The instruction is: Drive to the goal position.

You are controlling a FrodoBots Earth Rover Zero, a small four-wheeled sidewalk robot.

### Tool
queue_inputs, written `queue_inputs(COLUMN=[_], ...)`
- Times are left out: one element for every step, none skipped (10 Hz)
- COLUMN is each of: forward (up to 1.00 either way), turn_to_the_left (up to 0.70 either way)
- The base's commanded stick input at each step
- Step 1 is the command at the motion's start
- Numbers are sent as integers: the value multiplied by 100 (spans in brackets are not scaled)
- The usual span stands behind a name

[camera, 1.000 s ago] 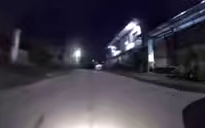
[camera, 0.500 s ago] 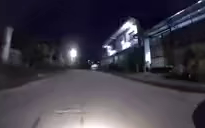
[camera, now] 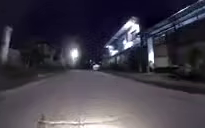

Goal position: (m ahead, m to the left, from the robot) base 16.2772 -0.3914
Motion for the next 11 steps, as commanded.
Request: queue_inputs(forward=[50, 50, 50, 50, 50, 50, 50, 50, 50, 50, 50], turn_to_the_left=[-50, -15, 0, 0, 0, 0, 0, 0, 0, 0, 0])
